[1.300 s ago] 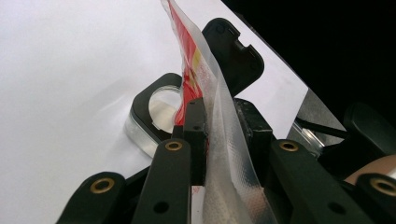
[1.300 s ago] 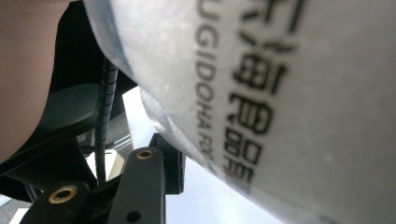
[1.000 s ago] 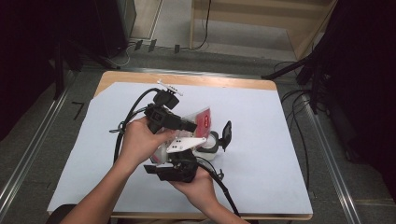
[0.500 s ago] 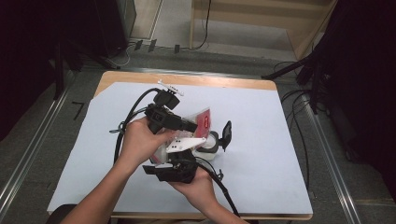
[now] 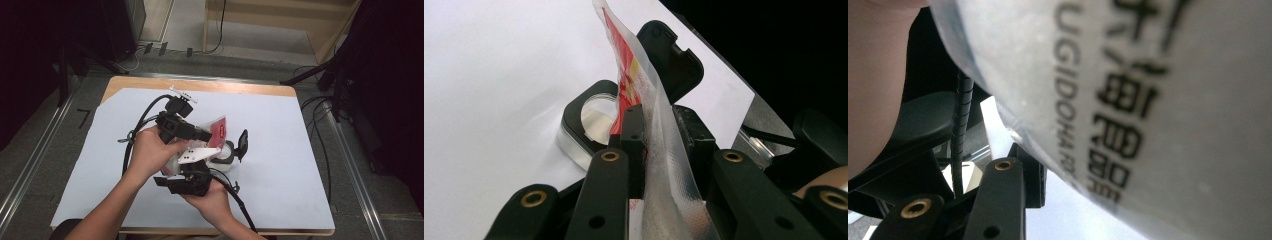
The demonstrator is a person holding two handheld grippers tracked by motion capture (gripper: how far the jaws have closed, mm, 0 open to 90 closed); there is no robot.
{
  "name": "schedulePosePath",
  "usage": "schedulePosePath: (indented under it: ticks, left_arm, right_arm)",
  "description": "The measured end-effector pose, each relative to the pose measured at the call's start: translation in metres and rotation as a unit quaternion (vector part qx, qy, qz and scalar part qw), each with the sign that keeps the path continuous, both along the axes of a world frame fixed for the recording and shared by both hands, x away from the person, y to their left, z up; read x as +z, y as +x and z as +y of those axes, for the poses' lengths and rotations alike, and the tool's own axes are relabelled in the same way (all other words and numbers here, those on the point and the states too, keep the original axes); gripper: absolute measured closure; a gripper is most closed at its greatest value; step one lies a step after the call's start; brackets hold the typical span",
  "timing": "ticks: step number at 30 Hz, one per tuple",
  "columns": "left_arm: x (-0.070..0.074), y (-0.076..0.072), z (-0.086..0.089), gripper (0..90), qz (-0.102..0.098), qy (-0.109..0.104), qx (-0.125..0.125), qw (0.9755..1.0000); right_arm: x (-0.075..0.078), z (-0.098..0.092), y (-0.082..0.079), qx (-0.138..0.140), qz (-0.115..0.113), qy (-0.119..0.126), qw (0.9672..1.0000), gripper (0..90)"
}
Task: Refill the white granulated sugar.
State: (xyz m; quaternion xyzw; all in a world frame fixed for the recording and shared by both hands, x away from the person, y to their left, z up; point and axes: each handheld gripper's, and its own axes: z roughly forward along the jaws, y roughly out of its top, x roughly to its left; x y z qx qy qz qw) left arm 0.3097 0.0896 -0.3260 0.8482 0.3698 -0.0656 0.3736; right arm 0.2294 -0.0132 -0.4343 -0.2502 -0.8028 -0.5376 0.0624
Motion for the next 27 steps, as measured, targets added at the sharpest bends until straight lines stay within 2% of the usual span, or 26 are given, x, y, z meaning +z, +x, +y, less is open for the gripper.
schedulePosePath:
  ticks: [27]
  left_arm:
    - [0.0001,-0.0007,-0.0009,77.4,0.001,-0.001,-0.001,1.0000]
  right_arm:
    - [-0.0002,0.0001,-0.0006,-0.001,0.000,0.000,1.0000,62.9]
